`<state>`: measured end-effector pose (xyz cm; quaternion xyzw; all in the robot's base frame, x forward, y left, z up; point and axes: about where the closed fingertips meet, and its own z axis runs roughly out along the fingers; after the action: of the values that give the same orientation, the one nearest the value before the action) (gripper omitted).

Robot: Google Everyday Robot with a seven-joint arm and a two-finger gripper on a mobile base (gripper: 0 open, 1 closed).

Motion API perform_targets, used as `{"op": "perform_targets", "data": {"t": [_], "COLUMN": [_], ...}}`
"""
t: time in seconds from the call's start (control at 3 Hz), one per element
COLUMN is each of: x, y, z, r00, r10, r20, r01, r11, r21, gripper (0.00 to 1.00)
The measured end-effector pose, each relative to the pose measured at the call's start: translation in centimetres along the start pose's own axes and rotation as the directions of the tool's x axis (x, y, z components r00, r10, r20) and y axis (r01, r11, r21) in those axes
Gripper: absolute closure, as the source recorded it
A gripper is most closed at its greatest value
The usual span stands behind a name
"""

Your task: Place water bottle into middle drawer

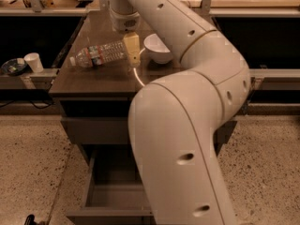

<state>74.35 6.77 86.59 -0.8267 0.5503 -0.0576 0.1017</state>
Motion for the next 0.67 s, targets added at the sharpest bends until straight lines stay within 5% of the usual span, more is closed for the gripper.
{"op": "perform_targets", "data": {"t": [0.33, 0.67], "x": [-1.4, -3.1], "y": [-2.3, -3.2], "z": [0.6, 1.8], "r00": [1.0, 0.997], "r10": [0.004, 0.019], "r20": [0.007, 0.078], "r01": [-0.005, -0.021], "r11": [0.9995, 0.9995], "r21": [0.033, 0.025], "gripper": [0.0, 0.19]}}
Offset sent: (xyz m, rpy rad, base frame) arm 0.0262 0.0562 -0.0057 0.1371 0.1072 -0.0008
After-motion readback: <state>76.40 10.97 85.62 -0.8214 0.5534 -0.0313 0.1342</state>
